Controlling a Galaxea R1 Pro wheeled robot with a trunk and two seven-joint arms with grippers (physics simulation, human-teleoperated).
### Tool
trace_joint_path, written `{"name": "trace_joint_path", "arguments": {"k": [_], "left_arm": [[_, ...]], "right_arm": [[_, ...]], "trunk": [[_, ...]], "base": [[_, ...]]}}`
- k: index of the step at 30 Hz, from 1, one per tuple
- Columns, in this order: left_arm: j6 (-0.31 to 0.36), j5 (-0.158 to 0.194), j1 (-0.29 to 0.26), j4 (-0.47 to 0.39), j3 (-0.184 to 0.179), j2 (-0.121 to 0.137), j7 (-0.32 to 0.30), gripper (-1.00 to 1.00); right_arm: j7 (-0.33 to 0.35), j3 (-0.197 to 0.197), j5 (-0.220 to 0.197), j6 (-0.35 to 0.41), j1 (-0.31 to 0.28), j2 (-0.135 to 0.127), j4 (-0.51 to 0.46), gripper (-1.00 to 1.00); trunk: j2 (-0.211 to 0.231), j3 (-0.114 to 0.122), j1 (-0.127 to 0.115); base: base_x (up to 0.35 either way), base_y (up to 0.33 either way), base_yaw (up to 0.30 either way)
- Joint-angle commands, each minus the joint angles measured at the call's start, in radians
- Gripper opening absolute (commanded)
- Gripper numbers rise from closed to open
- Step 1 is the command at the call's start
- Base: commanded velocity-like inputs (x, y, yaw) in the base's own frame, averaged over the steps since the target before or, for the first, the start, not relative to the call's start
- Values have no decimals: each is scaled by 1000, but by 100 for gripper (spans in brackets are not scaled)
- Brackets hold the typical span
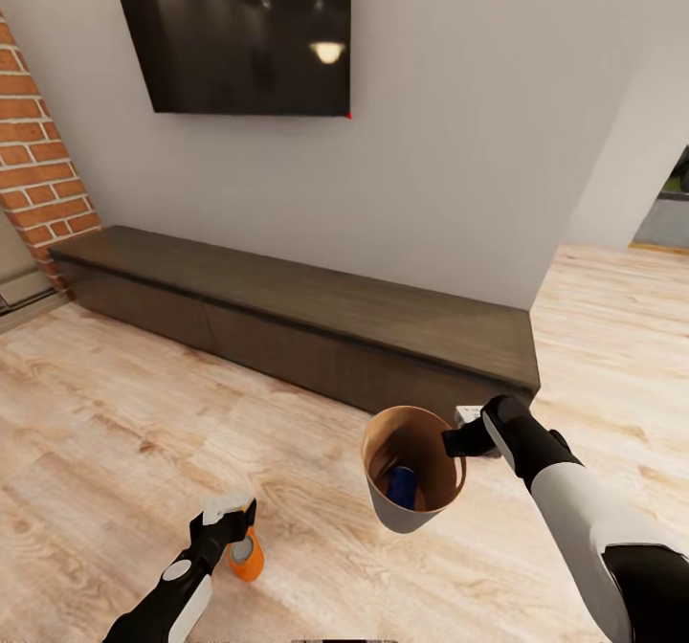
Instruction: Put the three can of soda from the living room inside the tash can in the kitchen.
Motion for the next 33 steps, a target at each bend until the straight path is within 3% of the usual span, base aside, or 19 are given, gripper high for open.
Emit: {"name": "trace_joint_path", "arguments": {"k": [1, 16, 27, 33], "left_arm": [[0, 0, 0, 0, 0, 0, 0, 100], [0, 0, 0, 0, 0, 0, 0, 100], [-1, 0, 0, 0, -3, 0, -1, 100], [0, -2, 0, 1, -2, 0, 0, 100]], "right_arm": [[6, -2, -25, 4, -1, 0, 0, -100], [4, -2, -25, 4, -1, 6, 0, -100], [4, -2, -25, 3, -1, 18, 0, -100], [4, -2, -25, 4, -1, 19, 0, -100]], "trunk": [[-7, -3, 4], [-24, -60, 17], [-24, -60, 17], [-26, -83, 20]], "base": [[0, 0, 0], [0, 0, 0], [0, 0, 0], [0, 0, 0]]}}
